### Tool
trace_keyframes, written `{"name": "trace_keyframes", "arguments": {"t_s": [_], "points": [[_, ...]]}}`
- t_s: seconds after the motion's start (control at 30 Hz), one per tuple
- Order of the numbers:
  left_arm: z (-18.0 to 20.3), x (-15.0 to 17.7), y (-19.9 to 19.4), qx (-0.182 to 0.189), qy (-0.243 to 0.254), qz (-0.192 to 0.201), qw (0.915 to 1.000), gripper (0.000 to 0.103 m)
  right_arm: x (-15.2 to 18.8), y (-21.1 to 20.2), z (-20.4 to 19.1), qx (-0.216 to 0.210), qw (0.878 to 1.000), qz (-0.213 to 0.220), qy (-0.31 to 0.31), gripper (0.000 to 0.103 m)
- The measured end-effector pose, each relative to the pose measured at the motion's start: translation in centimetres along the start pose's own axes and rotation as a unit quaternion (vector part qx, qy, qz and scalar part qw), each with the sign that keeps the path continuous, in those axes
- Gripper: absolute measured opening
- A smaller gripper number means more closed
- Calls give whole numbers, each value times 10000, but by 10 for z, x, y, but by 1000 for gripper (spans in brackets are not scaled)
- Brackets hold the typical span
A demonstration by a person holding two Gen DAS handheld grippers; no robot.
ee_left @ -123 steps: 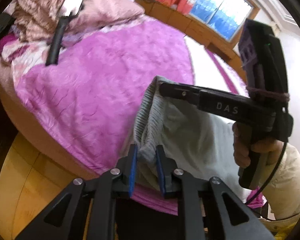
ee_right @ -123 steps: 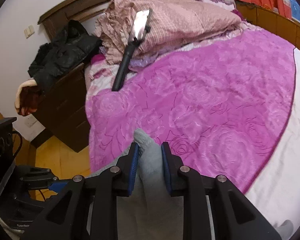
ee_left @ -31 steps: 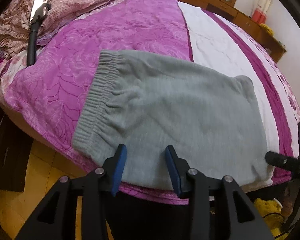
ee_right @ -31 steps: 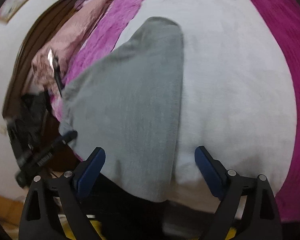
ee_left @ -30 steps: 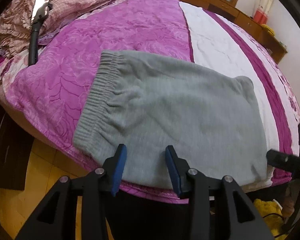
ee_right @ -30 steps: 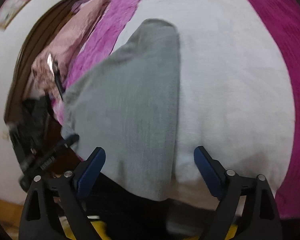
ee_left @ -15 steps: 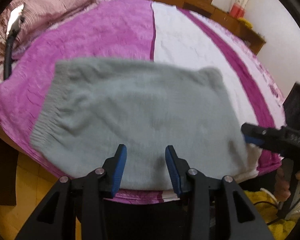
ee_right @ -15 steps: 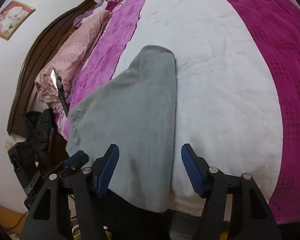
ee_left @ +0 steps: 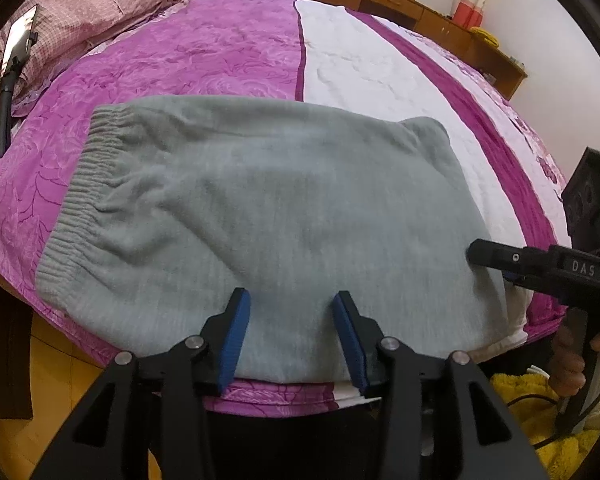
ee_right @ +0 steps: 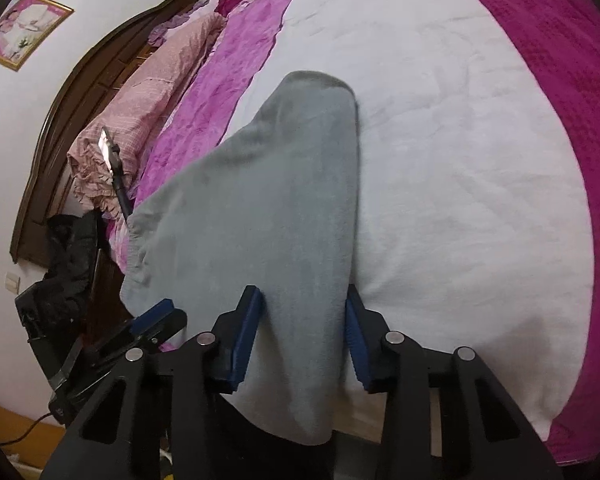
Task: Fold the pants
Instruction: 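Grasp the leg end with the right gripper and lift it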
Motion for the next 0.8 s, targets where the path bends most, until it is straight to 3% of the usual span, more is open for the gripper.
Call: {"name": "trace_keyframes", "arguments": {"t_s": [0.13,0.2,0.27,0.67,0.8], "points": [[1,0,0,-31,11,3,10000,46,0,2,-3,54,10000,25,-77,29],[1,0,-1,-54,22,-6,10000,46,-1,1,-4,-19,10000,30,-61,15],[2,0,-2,-63,24,-9,10000,46,-1,-5,-10,-113,9998,112,-149,11],[2,2,-10,-139,-40,-46,9999,46,-5,-40,-65,-471,9933,583,-884,7],[-6,-1,-20,-335,-124,19,9994,46,-8,-49,-86,-573,9893,688,-1154,7]]}}
Point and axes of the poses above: each gripper's, at about its wrist camera, not at the fingertips, and y roughly the way its jaws point, z to its right, x to its underside, the point moved 4 cm from there along y, roughly the way its jaws point, and after that the axes turned 5 degrees about y, right-handed, at the moved point
